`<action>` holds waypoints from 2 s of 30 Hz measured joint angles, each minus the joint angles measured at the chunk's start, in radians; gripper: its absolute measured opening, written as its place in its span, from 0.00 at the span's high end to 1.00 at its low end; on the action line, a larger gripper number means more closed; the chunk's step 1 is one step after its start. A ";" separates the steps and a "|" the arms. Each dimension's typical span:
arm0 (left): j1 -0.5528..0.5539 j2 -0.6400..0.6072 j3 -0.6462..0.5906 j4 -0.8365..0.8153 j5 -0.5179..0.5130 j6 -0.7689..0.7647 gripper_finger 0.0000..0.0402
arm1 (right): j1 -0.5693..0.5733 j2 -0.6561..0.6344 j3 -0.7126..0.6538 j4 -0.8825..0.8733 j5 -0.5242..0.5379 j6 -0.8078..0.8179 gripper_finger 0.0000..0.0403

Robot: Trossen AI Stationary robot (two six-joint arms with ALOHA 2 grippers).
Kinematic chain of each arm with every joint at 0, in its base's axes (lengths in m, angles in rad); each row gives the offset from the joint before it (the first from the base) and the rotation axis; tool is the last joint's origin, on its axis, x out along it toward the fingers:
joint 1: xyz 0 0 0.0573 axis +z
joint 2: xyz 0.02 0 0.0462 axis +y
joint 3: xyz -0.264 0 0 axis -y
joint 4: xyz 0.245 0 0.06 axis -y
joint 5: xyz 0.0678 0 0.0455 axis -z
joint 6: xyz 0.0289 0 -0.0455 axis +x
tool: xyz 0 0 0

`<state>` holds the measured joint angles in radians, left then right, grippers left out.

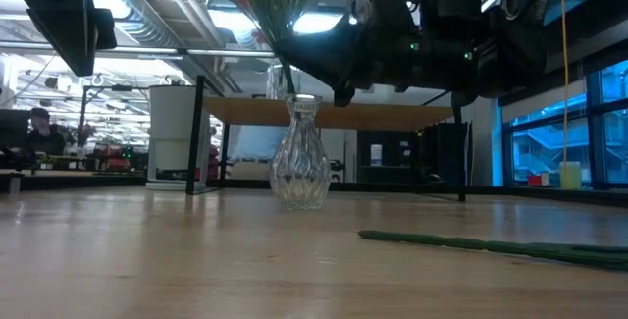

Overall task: Pick and place flowers into a vace then onto a shelf
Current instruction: Put the orange flowers into the transparent vase, then put the blue flowers into the transparent vase

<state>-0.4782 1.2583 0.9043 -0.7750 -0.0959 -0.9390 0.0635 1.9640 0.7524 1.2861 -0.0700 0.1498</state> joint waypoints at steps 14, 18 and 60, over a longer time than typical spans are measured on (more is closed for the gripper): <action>0.000 0.000 0.000 0.000 0.000 0.001 0.75 | 0.000 0.000 -0.001 -0.076 -0.002 0.002 0.88; 0.000 0.000 0.000 0.000 0.000 0.000 0.75 | 0.000 0.000 -0.001 -0.089 -0.002 0.005 0.81; 0.000 0.000 0.000 0.000 0.011 0.010 0.75 | -0.009 -0.309 -0.001 -0.767 -0.010 -0.040 0.35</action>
<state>-0.4778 1.2583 0.9043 -0.7750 -0.0853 -0.9295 0.0544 1.6553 0.7509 0.5195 -0.0803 0.1097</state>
